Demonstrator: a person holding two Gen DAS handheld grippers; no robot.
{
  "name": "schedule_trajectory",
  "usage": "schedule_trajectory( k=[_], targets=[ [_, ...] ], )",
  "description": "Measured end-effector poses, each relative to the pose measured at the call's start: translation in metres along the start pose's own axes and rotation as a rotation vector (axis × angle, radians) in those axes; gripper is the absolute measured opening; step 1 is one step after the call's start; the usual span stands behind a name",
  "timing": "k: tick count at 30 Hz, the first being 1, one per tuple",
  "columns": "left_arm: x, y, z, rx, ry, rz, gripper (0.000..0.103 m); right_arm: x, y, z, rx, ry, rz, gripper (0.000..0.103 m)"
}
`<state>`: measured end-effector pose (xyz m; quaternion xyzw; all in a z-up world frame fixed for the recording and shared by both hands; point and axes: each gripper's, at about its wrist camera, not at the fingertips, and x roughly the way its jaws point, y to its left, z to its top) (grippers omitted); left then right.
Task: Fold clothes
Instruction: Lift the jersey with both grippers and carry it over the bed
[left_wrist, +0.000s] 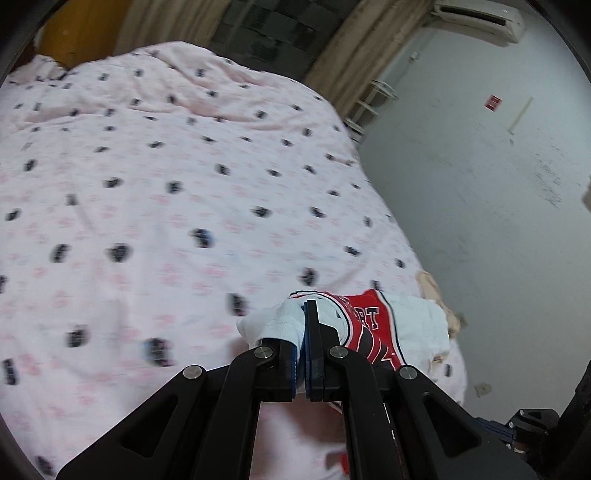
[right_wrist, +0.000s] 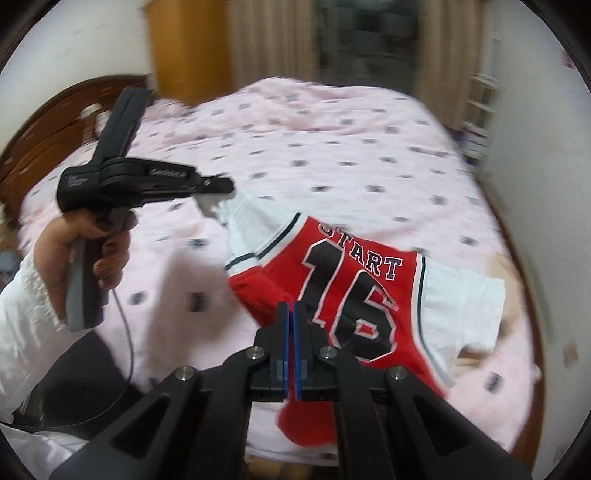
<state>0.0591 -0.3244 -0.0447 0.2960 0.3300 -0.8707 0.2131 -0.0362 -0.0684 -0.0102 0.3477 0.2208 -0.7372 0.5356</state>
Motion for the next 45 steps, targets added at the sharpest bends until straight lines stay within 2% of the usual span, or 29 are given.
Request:
schedule_trajectory(
  k=[7, 10, 20, 24, 27, 32, 39, 45],
  targets=[
    [-0.077, 0.091, -0.009, -0.1, -0.087, 0.152, 0.002, 0.043, 0.091, 0.009, -0.102, 0.082, 0.275, 0.002],
    [-0.101, 0.121, -0.008, -0.133, -0.111, 0.198, 0.002, 0.048, 0.129, 0.017, -0.154, 0.088, 0.348, 0.002],
    [-0.159, 0.202, 0.001, -0.206, -0.165, 0.32, 0.002, 0.089, 0.21, 0.043, -0.231, 0.133, 0.478, 0.002],
    [-0.166, 0.217, 0.002, -0.211, -0.168, 0.346, 0.002, 0.094, 0.234, 0.044, -0.279, 0.126, 0.468, 0.002],
    [-0.166, 0.214, 0.005, -0.206, -0.167, 0.342, 0.002, 0.106, 0.241, 0.041, -0.298, 0.144, 0.417, 0.002],
    [-0.164, 0.211, 0.011, -0.198, -0.164, 0.335, 0.002, 0.108, 0.227, 0.042, -0.277, 0.137, 0.398, 0.002],
    [-0.202, 0.178, 0.059, -0.131, -0.236, 0.371, 0.002, 0.059, 0.198, 0.068, -0.246, 0.004, 0.383, 0.002],
    [-0.24, 0.146, 0.107, -0.066, -0.309, 0.407, 0.002, 0.018, 0.205, 0.102, -0.271, -0.108, 0.427, 0.002]
  ],
)
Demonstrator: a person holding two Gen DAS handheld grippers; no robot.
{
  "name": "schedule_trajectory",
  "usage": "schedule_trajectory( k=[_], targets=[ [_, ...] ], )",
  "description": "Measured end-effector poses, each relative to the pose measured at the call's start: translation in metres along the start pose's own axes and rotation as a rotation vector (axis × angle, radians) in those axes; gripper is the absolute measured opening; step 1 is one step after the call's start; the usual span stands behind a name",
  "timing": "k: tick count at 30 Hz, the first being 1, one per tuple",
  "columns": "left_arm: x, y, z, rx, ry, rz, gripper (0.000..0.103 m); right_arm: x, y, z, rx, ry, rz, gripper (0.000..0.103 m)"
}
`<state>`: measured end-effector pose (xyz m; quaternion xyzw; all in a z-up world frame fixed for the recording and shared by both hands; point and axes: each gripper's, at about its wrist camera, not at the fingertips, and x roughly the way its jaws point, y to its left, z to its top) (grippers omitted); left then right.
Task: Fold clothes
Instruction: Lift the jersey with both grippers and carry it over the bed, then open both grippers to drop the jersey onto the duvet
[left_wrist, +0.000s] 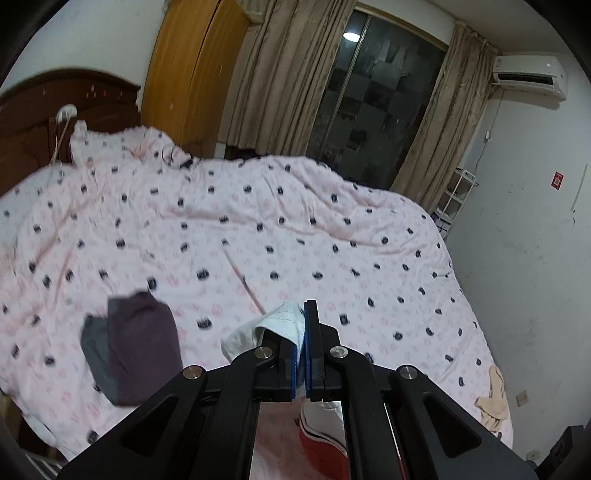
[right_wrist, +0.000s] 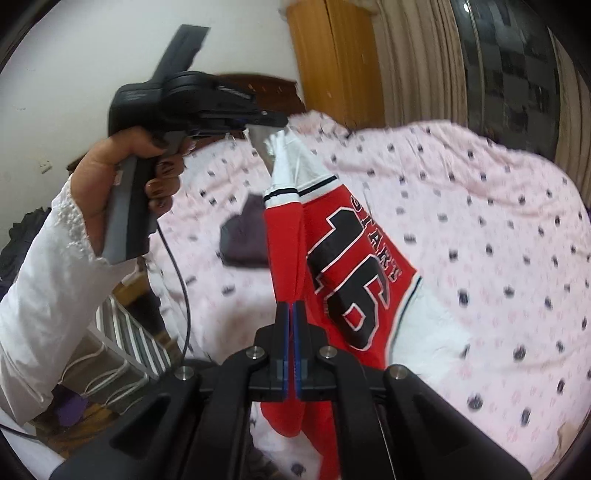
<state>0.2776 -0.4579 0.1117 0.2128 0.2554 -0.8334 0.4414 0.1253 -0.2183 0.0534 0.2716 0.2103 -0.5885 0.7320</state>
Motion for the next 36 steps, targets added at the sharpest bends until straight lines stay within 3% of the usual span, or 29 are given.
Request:
schedule_trajectory(
  k=[7, 12, 14, 20, 21, 24, 25, 29, 36],
  targets=[
    [-0.037, -0.023, 0.065, 0.066, -0.101, 0.037, 0.002, -0.013, 0.025, 0.044, 0.0, -0.117, 0.076, 0.002],
    [-0.033, -0.053, 0.093, 0.154, -0.11, 0.057, 0.002, -0.025, 0.02, 0.054, 0.054, -0.163, 0.081, 0.001],
    [-0.021, -0.07, 0.096, 0.196, -0.093, 0.054, 0.002, -0.024, 0.01, 0.051, 0.072, -0.152, 0.039, 0.001],
    [0.015, -0.129, 0.067, 0.267, -0.034, -0.014, 0.002, -0.021, -0.039, 0.021, 0.169, -0.109, -0.045, 0.004],
    [0.02, -0.139, 0.062, 0.277, -0.023, -0.03, 0.002, -0.021, -0.049, 0.015, 0.184, -0.097, -0.059, 0.011],
    [0.036, -0.168, 0.044, 0.306, 0.01, -0.081, 0.002, -0.024, -0.081, -0.006, 0.233, -0.082, -0.112, 0.051],
    [0.041, -0.178, 0.038, 0.316, 0.021, -0.098, 0.002, -0.026, -0.09, -0.012, 0.244, -0.081, -0.128, 0.057],
    [0.061, -0.224, 0.01, 0.366, 0.077, -0.187, 0.002, -0.029, -0.127, -0.041, 0.276, -0.044, -0.209, 0.059],
    [0.105, -0.313, -0.047, 0.44, 0.226, -0.337, 0.002, -0.024, -0.172, -0.105, 0.375, 0.057, -0.255, 0.059]
  ],
)
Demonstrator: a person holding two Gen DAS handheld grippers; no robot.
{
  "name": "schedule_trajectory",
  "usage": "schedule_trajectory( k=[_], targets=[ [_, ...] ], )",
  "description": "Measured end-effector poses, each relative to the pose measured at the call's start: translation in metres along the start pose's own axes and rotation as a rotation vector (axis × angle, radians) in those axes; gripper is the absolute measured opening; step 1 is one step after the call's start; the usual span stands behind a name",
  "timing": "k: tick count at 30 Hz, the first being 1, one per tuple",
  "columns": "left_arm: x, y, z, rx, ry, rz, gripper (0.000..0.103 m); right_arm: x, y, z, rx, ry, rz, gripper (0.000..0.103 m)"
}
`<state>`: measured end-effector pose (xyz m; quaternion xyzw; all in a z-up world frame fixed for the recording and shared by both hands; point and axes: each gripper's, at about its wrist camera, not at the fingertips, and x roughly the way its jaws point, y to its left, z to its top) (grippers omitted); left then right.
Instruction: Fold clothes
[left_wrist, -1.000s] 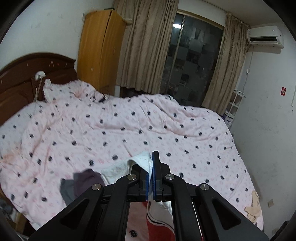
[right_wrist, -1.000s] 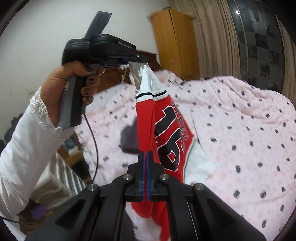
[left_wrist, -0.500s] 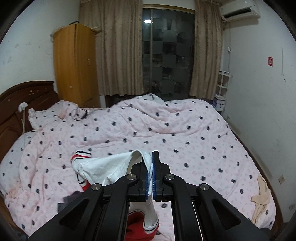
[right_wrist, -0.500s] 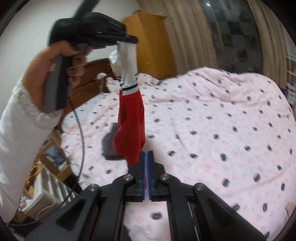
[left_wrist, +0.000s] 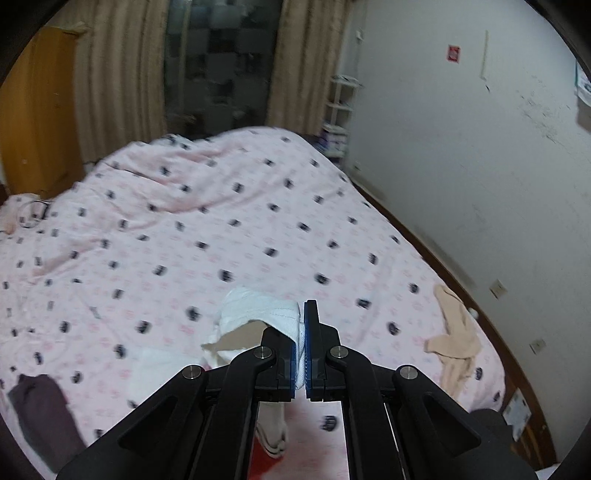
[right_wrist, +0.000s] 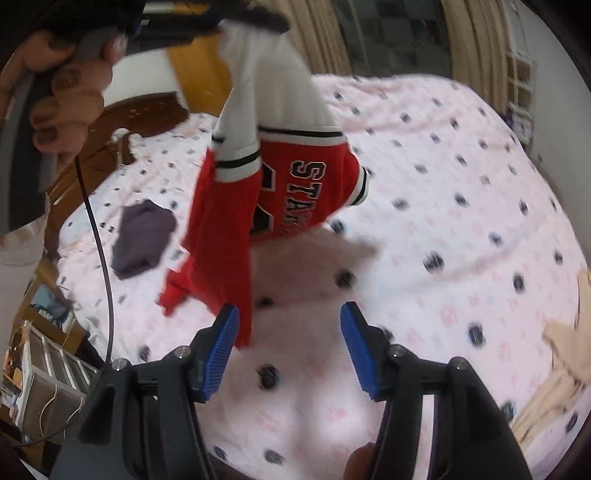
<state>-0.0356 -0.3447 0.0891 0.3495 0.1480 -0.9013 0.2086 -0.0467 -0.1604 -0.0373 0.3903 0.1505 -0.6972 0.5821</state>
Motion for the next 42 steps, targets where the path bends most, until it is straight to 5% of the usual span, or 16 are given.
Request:
schedule_trajectory(
  k=[3, 6, 11, 18, 20, 25, 33, 38, 42],
  targets=[
    [0.027, -0.029, -0.019, 0.028, 0.071, -0.055, 0.007, 0.006, -0.03, -0.022, 0.067, 0.044, -0.023, 0.059],
    [0.048, -0.054, -0.046, 0.059, 0.145, -0.103, 0.023, 0.01, -0.056, -0.043, 0.13, 0.086, -0.042, 0.059],
    [0.084, -0.096, -0.092, 0.111, 0.268, -0.182, 0.026, 0.021, -0.086, -0.075, 0.194, 0.156, -0.07, 0.059],
    [0.019, -0.044, -0.156, 0.044, 0.08, -0.139, 0.043, 0.044, -0.088, -0.105, 0.206, 0.236, -0.019, 0.059],
    [0.005, -0.006, -0.181, -0.011, 0.02, -0.052, 0.051, 0.05, -0.076, -0.107, 0.187, 0.243, 0.035, 0.059],
    [-0.032, 0.096, -0.257, -0.2, 0.023, 0.266, 0.052, 0.071, -0.032, -0.102, 0.101, 0.257, 0.178, 0.059],
    [-0.051, 0.131, -0.307, -0.291, 0.022, 0.334, 0.052, 0.124, 0.04, -0.076, -0.06, 0.249, 0.183, 0.051],
    [-0.057, 0.148, -0.331, -0.317, 0.007, 0.354, 0.052, 0.148, 0.05, -0.061, -0.039, 0.226, 0.141, 0.049],
    [-0.053, 0.159, -0.343, -0.344, 0.002, 0.347, 0.052, 0.163, 0.056, -0.054, -0.043, 0.227, 0.107, 0.035]
  ],
)
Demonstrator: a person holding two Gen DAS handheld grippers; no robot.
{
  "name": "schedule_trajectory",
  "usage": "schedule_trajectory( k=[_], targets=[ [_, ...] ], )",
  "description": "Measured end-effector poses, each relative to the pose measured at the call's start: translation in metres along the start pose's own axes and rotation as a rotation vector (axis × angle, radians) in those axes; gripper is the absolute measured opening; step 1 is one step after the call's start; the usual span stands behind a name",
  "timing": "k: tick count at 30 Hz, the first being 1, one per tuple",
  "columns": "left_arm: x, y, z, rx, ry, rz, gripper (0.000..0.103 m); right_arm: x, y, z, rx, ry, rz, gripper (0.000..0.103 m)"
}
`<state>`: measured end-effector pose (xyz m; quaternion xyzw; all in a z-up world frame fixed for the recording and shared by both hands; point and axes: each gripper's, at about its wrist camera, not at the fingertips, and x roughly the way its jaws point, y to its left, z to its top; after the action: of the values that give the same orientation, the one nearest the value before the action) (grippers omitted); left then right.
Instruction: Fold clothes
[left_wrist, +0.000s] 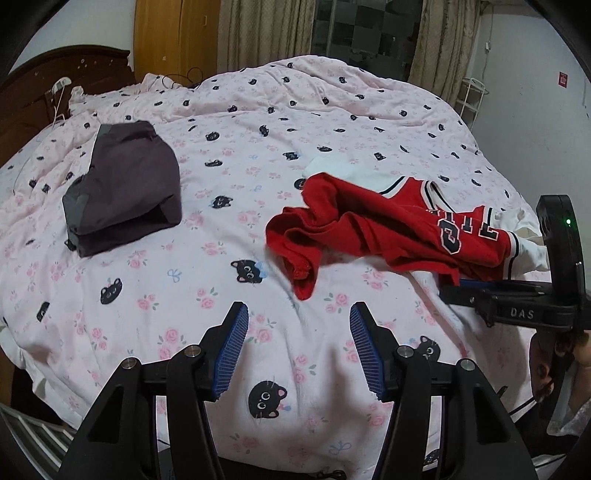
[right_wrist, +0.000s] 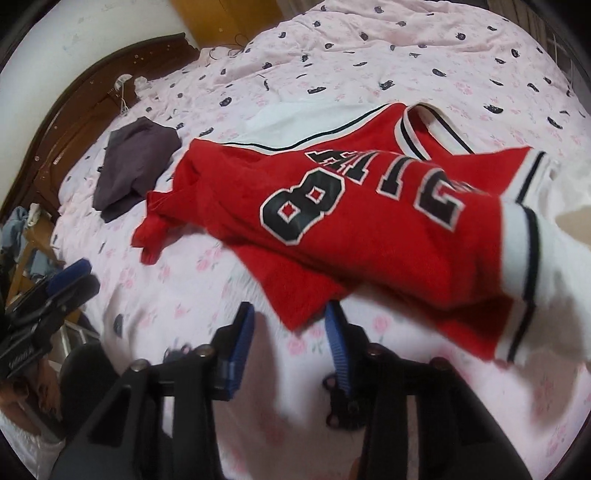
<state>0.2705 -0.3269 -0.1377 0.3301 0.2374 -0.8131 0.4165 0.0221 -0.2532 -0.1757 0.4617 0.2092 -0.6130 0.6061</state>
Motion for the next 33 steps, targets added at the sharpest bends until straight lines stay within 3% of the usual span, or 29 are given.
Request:
schedule_trajectory(
  k=[2, 4, 7, 17, 21, 25, 27, 28, 29, 33],
  targets=[
    [0.006, 0.008, -0.003, -0.021, 0.006, -0.004, 0.052, 0.007, 0.002, 0.005, -0.007, 0.005, -0.029, 0.029],
    [0.008, 0.015, -0.004, -0.056, 0.014, -0.019, 0.052, 0.011, 0.002, 0.008, -0.013, 0.007, -0.052, 0.012],
    [0.012, 0.02, -0.004, -0.086, 0.022, -0.038, 0.052, 0.008, -0.003, 0.01, -0.014, 0.008, -0.06, 0.006],
    [0.032, 0.002, 0.006, -0.036, 0.034, -0.085, 0.052, -0.05, -0.006, 0.003, -0.059, -0.046, -0.058, 0.006],
    [0.058, -0.002, 0.018, -0.023, 0.061, -0.081, 0.052, -0.069, -0.01, -0.002, -0.057, -0.061, -0.054, 0.006],
    [0.08, -0.001, 0.022, -0.027, 0.066, -0.027, 0.052, -0.084, -0.013, -0.008, -0.058, -0.077, -0.056, 0.006],
    [0.084, -0.002, 0.022, -0.02, 0.06, -0.014, 0.036, -0.092, -0.015, -0.01, -0.048, -0.086, -0.052, 0.006],
    [0.085, -0.004, 0.022, -0.01, 0.053, -0.004, 0.018, -0.097, -0.017, -0.011, -0.044, -0.092, -0.052, 0.006],
    [0.083, -0.005, 0.022, -0.002, 0.048, 0.004, 0.007, -0.101, -0.019, -0.013, -0.041, -0.098, -0.052, 0.006],
    [0.057, -0.009, 0.024, 0.035, 0.001, -0.025, 0.004, -0.125, -0.031, -0.019, -0.018, -0.124, -0.048, 0.006]
  ],
)
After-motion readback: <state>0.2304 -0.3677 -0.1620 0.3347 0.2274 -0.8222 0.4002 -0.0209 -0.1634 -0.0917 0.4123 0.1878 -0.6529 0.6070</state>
